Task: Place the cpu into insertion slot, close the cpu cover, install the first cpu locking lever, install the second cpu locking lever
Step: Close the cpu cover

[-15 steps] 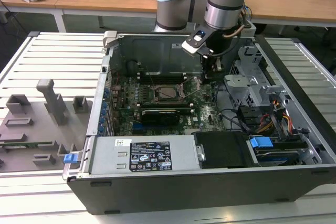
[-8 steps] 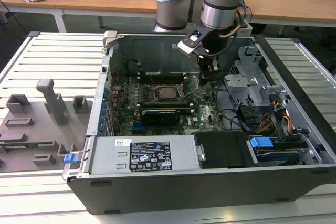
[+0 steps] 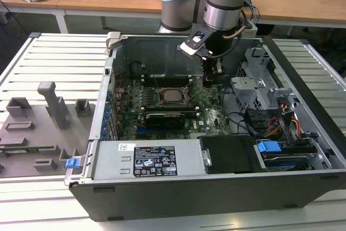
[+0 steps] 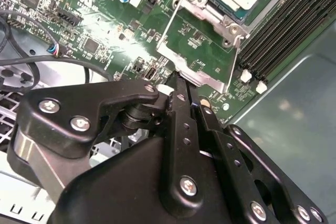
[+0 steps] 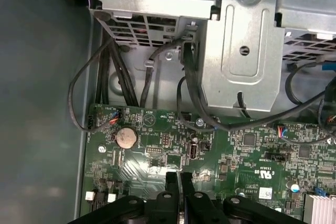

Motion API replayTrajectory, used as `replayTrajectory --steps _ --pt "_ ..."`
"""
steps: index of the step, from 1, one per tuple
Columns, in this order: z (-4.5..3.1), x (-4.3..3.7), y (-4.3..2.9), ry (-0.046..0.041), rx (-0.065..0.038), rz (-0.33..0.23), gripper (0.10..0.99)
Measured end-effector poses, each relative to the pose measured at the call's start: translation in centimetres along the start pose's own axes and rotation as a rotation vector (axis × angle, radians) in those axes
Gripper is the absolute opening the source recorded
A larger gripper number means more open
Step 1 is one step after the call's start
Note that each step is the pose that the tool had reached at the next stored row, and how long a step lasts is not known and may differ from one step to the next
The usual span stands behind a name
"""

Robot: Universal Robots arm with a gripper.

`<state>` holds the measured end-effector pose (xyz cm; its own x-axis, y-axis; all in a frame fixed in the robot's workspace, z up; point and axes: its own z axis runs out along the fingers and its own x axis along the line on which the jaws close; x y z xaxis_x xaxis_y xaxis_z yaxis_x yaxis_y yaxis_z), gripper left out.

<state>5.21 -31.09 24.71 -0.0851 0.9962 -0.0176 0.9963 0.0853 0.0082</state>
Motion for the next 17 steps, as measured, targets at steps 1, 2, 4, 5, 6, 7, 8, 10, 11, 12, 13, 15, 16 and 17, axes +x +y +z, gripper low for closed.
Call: replayTrajectory --steps 1,2,4,5,6,7,8,10,11,12,13,15,16,17 --pt "0.0 0.01 -0.13 0.0 0.0 0.0 0.165" --pt "0.0 0.03 -0.3 0.0 0.0 0.0 0.165" --pt "-0.01 0.08 -0.7 0.0 0.0 0.0 0.165" --pt "-0.01 0.08 -0.77 0.0 0.0 0.0 0.165" --pt "-0.01 0.09 -0.88 0.0 0.0 0.0 0.165" --pt "-0.01 0.11 -1.03 0.0 0.0 0.0 0.165" --pt "-0.01 0.11 -1.15 0.0 0.0 0.0 0.165" --pt "-0.01 0.12 -1.24 0.0001 0.0 0.0 0.165" --pt "-0.01 0.12 -1.27 0.0001 0.0 0.0 0.165" --pt "-0.01 0.13 -1.35 0.0 0.0 0.0 0.165" --pt "-0.01 0.14 -1.46 0.0 0.0 0.0 0.165" --pt "-0.01 0.16 -1.68 0.0001 0.0 0.0 0.165" --pt "-0.02 0.16 -1.72 0.0 0.0 0.0 0.165" --pt "-0.02 0.17 -1.77 0.0 0.0 0.0 0.165"
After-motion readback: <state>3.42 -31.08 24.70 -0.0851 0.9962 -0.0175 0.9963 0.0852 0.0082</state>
